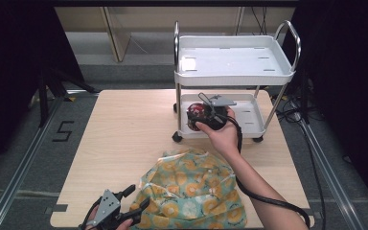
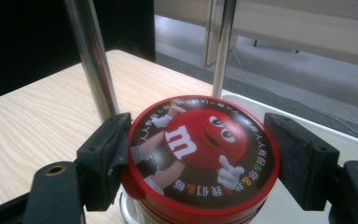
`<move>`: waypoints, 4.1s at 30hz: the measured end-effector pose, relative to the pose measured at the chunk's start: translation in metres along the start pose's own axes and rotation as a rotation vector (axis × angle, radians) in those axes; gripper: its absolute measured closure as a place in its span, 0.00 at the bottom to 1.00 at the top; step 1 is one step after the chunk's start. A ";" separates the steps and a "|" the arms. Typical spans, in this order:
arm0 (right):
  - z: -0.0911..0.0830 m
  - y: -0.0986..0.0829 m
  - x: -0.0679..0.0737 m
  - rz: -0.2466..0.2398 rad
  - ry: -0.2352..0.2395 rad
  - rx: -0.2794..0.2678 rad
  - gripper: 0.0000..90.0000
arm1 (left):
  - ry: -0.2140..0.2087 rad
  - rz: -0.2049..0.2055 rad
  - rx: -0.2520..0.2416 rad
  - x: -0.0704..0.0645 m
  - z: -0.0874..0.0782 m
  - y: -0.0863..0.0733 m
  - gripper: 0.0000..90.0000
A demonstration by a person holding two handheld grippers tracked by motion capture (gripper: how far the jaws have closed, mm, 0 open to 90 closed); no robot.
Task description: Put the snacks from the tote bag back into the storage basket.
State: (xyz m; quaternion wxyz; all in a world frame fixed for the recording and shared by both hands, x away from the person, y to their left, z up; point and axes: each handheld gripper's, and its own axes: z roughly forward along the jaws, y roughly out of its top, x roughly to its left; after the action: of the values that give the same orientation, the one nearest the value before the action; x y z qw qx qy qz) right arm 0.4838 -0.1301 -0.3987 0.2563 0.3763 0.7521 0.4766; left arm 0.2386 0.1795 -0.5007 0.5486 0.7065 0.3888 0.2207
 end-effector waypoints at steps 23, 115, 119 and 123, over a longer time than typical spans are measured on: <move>0.013 -0.002 -0.004 -0.007 -0.015 0.019 0.30 | 0.003 -0.013 -0.003 -0.001 0.000 0.000 0.36; 0.052 -0.028 0.000 -0.010 -0.006 0.113 0.30 | -0.010 -0.015 -0.013 0.002 0.001 -0.001 0.36; 0.051 -0.028 0.002 -0.023 -0.003 0.114 0.30 | -0.010 -0.016 -0.015 0.002 0.001 -0.001 0.36; 0.051 -0.028 0.003 -0.025 0.000 0.113 0.30 | -0.001 -0.014 0.003 0.001 0.000 -0.001 0.36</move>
State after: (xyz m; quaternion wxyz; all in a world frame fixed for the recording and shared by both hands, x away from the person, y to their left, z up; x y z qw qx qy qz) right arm 0.5110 -0.1080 -0.4458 0.2405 0.3808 0.7824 0.4300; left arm 0.2390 0.1808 -0.5012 0.5494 0.7046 0.3939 0.2158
